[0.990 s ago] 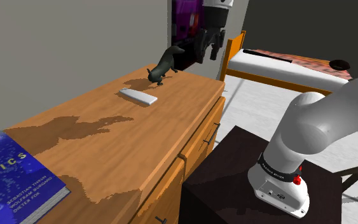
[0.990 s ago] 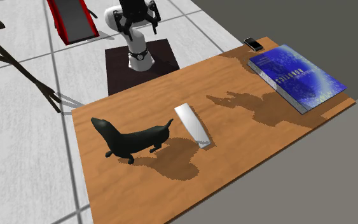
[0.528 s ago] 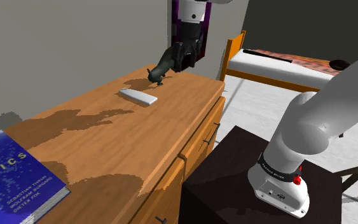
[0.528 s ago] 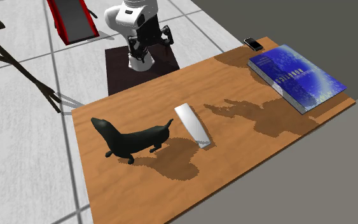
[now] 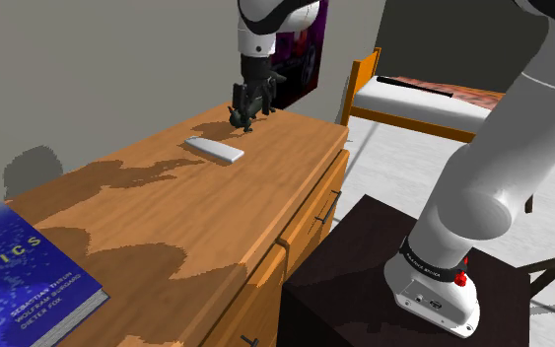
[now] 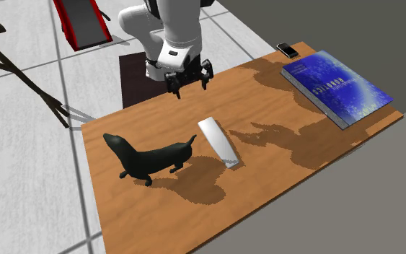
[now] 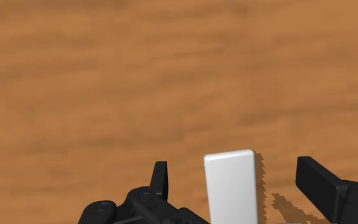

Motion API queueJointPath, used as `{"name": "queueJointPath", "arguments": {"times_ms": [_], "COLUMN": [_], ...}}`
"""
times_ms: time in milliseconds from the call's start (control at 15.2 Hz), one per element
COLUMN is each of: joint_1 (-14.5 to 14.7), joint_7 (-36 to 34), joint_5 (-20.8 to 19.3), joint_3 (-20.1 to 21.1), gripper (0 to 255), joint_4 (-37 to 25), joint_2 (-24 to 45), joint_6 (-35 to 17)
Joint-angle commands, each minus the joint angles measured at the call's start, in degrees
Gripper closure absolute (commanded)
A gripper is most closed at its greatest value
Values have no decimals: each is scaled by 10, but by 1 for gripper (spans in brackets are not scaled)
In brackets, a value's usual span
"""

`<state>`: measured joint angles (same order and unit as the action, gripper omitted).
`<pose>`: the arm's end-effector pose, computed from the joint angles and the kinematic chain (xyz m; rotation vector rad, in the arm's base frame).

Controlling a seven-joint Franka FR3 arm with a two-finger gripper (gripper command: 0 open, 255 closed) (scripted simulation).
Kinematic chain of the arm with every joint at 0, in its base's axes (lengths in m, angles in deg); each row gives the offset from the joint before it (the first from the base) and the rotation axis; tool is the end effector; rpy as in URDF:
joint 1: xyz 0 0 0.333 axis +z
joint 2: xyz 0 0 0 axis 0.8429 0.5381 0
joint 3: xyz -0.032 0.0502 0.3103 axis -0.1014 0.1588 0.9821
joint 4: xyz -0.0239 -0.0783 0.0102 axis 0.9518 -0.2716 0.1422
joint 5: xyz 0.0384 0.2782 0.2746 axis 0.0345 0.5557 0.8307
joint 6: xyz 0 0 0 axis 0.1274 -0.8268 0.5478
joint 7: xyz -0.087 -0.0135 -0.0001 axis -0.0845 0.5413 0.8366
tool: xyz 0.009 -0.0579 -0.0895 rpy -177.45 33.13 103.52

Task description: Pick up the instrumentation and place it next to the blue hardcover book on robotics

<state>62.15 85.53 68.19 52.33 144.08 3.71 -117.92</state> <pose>0.5126 0.0773 0.4878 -3.0911 -0.1716 0.0086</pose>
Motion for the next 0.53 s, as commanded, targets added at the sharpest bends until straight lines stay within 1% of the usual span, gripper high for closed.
{"name": "queueJointPath", "arguments": {"times_ms": [0, 462], "joint_1": [4, 19], "joint_7": [-3, -14], "joint_5": [-7, -38], "joint_3": [5, 16], "gripper": [0, 0], "joint_4": [-35, -169], "joint_2": [48, 204], "joint_6": [-13, -33]}}
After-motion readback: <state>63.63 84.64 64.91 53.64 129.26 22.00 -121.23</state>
